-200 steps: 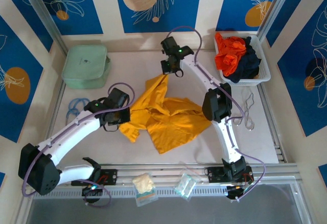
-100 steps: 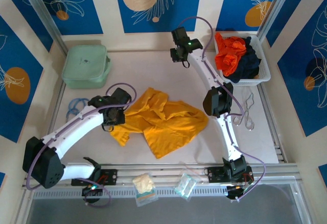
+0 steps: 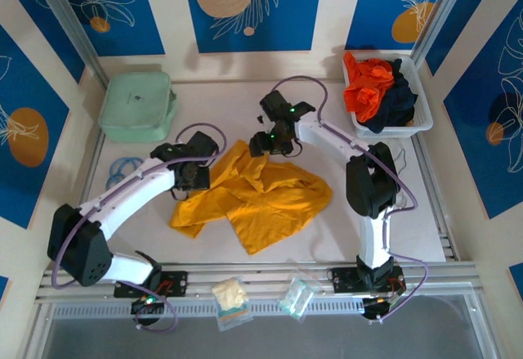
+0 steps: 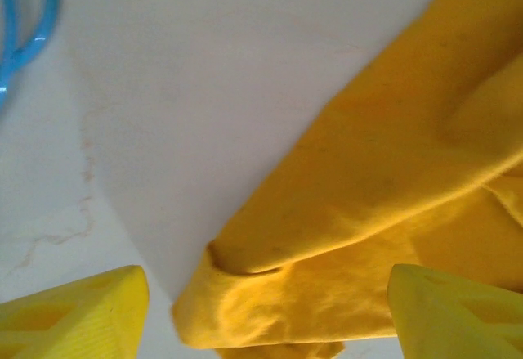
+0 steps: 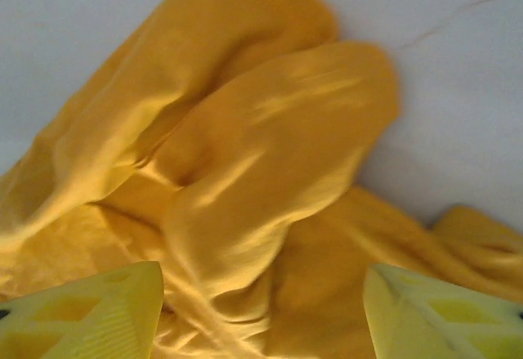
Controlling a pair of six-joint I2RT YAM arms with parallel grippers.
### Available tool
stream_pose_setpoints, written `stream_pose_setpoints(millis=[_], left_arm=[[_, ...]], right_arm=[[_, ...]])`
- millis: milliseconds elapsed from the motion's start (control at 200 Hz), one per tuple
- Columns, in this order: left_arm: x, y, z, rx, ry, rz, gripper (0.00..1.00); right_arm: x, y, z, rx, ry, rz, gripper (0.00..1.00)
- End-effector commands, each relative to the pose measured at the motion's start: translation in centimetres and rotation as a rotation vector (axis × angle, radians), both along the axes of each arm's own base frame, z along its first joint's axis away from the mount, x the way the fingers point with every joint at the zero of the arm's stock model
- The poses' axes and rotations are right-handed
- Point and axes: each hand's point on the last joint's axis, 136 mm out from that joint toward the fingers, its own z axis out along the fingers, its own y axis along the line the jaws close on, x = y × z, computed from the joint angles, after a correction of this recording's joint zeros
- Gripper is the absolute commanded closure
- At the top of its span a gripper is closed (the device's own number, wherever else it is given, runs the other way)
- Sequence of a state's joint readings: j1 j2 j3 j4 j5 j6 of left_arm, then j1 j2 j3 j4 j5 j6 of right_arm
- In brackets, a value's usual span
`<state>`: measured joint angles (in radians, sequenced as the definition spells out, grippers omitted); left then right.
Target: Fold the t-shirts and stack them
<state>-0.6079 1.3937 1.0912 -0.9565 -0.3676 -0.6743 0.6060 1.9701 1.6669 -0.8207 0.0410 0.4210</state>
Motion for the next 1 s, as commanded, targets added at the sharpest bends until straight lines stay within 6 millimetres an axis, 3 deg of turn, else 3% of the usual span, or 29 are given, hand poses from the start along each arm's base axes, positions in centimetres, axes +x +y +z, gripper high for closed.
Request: stream_pose_setpoints(millis=[0, 160, 340, 395, 470, 505, 610, 715, 896, 996], left_arm=[[-0.7, -3.6, -2.4, -0.102, 0.051, -0.058, 0.22], [-1.7, -6.3, -6.2, -0.149, 0.122, -0.088, 0.21], [-2.6, -7.2, -9.8, -0.169, 0.183, -0.080, 0.27], [-2.9, -7.3, -10.5, -0.176, 0.197, -0.076, 0.28], [-3.5, -7.1, -11.7, -0.174, 0.221, -0.071, 0.35], [-3.8, -6.9, -12.3, -0.166, 0.235, -0.069, 0.42], [-4.5, -6.3, -13.6, -0.143, 0.266, -0.062, 0.73], [-5.2, -5.7, -14.7, -0.121, 0.290, -0.059, 1.00], [-6.0, -4.8, -15.2, -0.097, 0.306, -0.053, 1.00], [-6.1, -4.4, -15.1, -0.084, 0.306, -0.054, 1.00]], right_arm=[[-1.6, 1.6, -1.7, 0.030, 0.084, -0.058, 0.32], [-1.3, 2.1, -4.4, -0.010, 0.132, -0.083, 0.35], [-0.3, 2.3, -6.0, -0.054, 0.154, -0.096, 0.53], [0.0, 2.4, -6.2, -0.057, 0.156, -0.098, 0.63], [0.5, 2.3, -6.2, -0.056, 0.149, -0.106, 0.93], [0.8, 2.2, -6.1, -0.059, 0.142, -0.109, 1.00], [2.7, 1.2, -4.5, -0.073, 0.083, -0.118, 1.00], [5.6, -1.1, -1.8, -0.118, -0.010, -0.126, 1.00], [11.8, -6.4, 3.5, -0.240, -0.228, -0.142, 1.00], [15.3, -8.4, 4.8, -0.302, -0.326, -0.131, 1.00]])
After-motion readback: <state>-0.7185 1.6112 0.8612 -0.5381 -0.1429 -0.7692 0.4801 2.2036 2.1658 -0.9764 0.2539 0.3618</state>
